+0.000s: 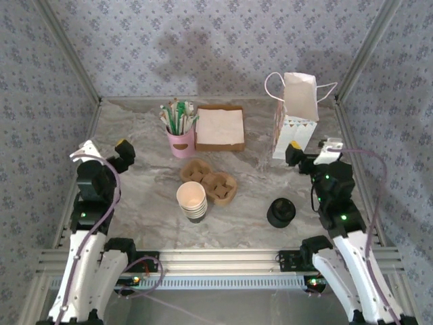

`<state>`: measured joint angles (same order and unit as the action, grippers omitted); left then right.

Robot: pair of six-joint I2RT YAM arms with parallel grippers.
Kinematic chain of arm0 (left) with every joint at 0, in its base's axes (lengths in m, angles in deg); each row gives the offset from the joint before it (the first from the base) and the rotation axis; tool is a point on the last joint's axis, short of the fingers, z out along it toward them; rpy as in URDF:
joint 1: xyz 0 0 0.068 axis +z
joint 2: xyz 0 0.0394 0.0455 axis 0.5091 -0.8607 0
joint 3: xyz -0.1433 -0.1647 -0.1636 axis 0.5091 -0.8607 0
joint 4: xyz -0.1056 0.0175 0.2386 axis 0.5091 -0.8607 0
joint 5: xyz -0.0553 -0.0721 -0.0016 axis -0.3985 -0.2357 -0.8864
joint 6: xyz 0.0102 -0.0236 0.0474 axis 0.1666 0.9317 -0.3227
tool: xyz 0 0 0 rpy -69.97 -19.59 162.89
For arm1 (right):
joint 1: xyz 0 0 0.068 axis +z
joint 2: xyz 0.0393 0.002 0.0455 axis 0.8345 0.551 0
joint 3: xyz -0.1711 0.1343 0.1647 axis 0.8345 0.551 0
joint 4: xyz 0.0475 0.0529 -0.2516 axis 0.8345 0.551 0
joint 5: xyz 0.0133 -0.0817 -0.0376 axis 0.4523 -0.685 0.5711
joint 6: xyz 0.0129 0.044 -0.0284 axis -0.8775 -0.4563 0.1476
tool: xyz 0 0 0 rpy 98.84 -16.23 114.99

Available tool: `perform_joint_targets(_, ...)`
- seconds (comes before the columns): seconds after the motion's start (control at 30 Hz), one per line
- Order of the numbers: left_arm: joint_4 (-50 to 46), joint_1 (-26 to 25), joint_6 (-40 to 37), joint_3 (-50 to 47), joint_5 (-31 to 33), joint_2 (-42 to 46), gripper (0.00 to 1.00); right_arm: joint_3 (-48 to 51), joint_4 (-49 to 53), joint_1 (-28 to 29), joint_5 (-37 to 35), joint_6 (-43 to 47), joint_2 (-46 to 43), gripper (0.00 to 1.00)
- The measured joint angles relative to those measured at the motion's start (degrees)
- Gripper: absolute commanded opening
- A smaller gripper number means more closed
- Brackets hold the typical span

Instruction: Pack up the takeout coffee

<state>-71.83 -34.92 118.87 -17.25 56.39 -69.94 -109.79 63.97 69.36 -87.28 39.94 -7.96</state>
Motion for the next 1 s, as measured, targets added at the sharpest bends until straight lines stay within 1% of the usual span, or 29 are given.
perform_joint_targets(0.1, -8.0, 0.0, 3.2, 4.2, -4.6, 3.0, 1.00, -7.7, 10.9, 0.0, 1.9, -4.0, -1.7, 1.00)
perform_joint_targets(0.17, -12.3, 0.0, 4.3, 6.3, -7.6, 5.5, 1.00, -10.9, 15.7, -0.2, 3.3, -6.3, -2.2, 1.00)
perform_joint_targets(0.3, -20.1, 0.0, 5.6, 10.8, -11.8, 7.5, 1.00, -13.7, 23.5, -0.8, 9.0, -9.7, -1.7, 1.00)
perform_joint_targets(0.37, -23.1, 0.0, 6.5, 12.2, -13.8, 6.8, 1.00, -16.1, 26.7, -0.8, 12.3, -11.0, 0.8, 1.00)
perform_joint_targets(0.5, -28.1, 0.0, 9.4, 12.6, -18.5, 4.8, 1.00, -21.1, 28.5, -0.4, 19.9, -13.3, 8.5, 0.91)
perform_joint_targets(0.57, -29.7, 0.0, 10.7, 12.6, -21.7, 3.5, 1.00, -22.6, 29.3, 1.1, 22.6, -14.3, 12.3, 0.87)
perform_joint_targets(0.67, -31.6, 0.0, 12.2, 12.5, -27.0, 1.9, 0.99, -24.4, 31.1, 5.4, 24.2, -15.1, 16.9, 0.82)
perform_joint_targets(0.77, -32.6, 0.0, 13.3, 11.1, -32.6, 1.6, 0.99, -27.4, 33.8, 11.4, 24.2, -15.5, 22.1, 0.77)
perform_joint_targets(0.87, -34.4, 0.1, 14.4, 8.7, -37.5, 2.2, 0.90, -31.6, 36.6, 18.2, 22.6, -15.3, 26.9, 0.73)
perform_joint_targets(1.0, -35.4, 0.1, 16.0, 4.2, -43.5, 4.7, 0.78, -39.5, 41.0, 28.4, 18.3, -14.4, 35.1, 0.65)
